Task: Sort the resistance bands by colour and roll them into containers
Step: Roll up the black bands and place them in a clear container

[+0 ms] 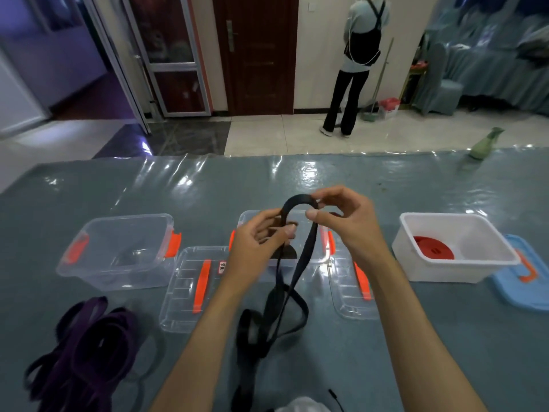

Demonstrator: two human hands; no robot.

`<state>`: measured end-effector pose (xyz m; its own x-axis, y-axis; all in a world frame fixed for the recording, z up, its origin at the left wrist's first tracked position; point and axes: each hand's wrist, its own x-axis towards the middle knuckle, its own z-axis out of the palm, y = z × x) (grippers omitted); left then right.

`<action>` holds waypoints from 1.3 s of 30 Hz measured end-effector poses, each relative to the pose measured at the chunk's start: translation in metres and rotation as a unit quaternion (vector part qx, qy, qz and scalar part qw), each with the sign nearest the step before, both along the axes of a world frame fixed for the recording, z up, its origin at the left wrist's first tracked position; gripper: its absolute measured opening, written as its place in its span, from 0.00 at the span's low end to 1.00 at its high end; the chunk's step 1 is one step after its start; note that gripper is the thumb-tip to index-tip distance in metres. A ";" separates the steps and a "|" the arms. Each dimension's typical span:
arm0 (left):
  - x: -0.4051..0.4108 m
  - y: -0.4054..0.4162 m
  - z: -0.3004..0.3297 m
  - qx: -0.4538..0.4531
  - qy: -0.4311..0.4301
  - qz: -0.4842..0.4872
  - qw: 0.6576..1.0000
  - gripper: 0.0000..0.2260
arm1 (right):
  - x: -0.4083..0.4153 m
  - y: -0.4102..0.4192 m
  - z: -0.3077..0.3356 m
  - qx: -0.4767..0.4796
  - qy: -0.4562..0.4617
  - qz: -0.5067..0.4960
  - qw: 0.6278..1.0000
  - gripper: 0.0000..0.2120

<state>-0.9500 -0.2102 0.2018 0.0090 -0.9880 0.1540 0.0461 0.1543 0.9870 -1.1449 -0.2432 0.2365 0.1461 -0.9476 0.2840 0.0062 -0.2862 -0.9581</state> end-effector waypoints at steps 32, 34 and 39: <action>-0.015 0.002 0.024 -0.138 -0.144 0.057 0.978 0.10 | 0.012 0.013 0.025 0.138 -0.118 -0.065 0.981 0.09; -0.017 0.002 0.026 -0.142 -0.147 0.059 0.977 0.10 | 0.016 0.016 0.023 0.137 -0.106 -0.065 0.983 0.09; -0.007 -0.003 0.026 -0.187 -0.268 0.020 0.945 0.12 | 0.017 0.016 0.016 0.137 -0.081 -0.076 0.984 0.08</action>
